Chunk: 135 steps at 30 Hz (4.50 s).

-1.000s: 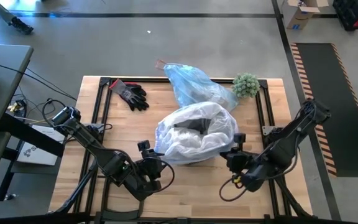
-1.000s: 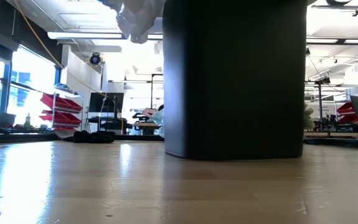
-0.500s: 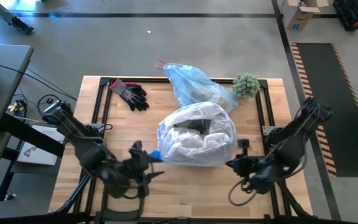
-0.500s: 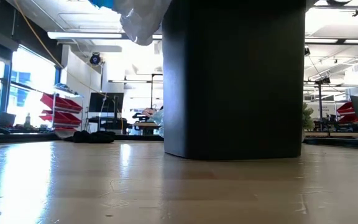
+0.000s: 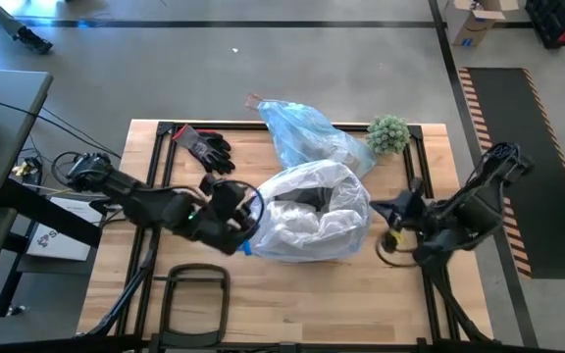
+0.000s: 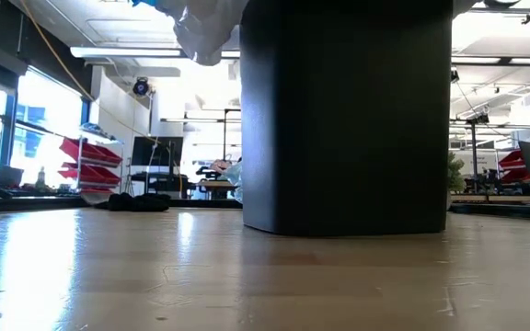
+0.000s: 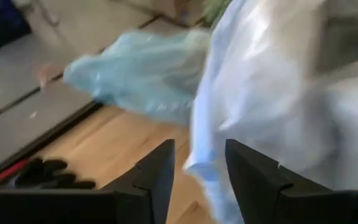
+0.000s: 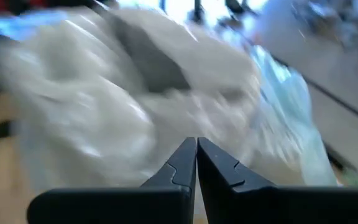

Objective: Place trash/remove bag and relplace

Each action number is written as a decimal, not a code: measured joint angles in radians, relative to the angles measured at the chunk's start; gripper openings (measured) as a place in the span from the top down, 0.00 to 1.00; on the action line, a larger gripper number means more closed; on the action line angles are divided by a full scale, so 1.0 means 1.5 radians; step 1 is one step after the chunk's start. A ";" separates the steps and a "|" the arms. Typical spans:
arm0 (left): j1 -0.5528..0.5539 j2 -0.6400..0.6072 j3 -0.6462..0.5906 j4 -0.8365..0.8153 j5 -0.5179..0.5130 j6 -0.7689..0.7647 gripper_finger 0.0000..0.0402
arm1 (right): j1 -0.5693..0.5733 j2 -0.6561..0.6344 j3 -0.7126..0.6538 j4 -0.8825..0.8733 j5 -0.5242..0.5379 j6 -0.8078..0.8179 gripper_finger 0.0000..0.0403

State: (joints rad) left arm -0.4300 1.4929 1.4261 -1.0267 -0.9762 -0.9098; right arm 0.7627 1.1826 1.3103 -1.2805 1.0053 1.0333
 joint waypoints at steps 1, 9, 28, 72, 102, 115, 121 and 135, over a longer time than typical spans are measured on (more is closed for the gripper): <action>0.011 0.000 -0.017 0.002 0.010 -0.009 0.70 | -0.014 -0.004 -0.018 -0.008 -0.012 0.020 1.00; 0.055 0.000 -0.154 0.063 0.052 -0.074 0.78 | -0.066 -0.018 -0.147 0.064 -0.124 0.027 1.00; 0.042 -0.072 -0.307 0.270 0.105 -0.074 0.87 | -0.017 -0.018 -0.154 -0.005 -0.200 0.110 1.00; -0.014 -0.066 -0.334 0.491 0.172 0.045 1.00 | 0.011 0.119 -0.089 0.250 -0.229 -0.274 1.00; -0.076 -0.026 -0.236 0.424 0.158 0.050 1.00 | -0.008 0.111 0.101 -0.074 -0.345 -0.165 1.00; 0.009 -0.032 -0.199 0.391 0.140 0.156 1.00 | -0.244 0.085 0.336 -0.121 -0.049 -0.312 1.00; 0.021 -0.028 -0.201 0.386 0.141 0.156 1.00 | -0.520 0.011 0.192 0.049 -0.366 -0.498 1.00; 0.017 -0.028 -0.229 0.389 0.127 0.154 1.00 | -0.801 -0.032 -0.252 0.554 -0.923 -0.569 1.00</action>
State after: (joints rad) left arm -0.4048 1.4509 1.0830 -0.4434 -0.7861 -0.6789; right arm -0.4386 1.1347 0.9331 -0.4498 -0.3787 0.1799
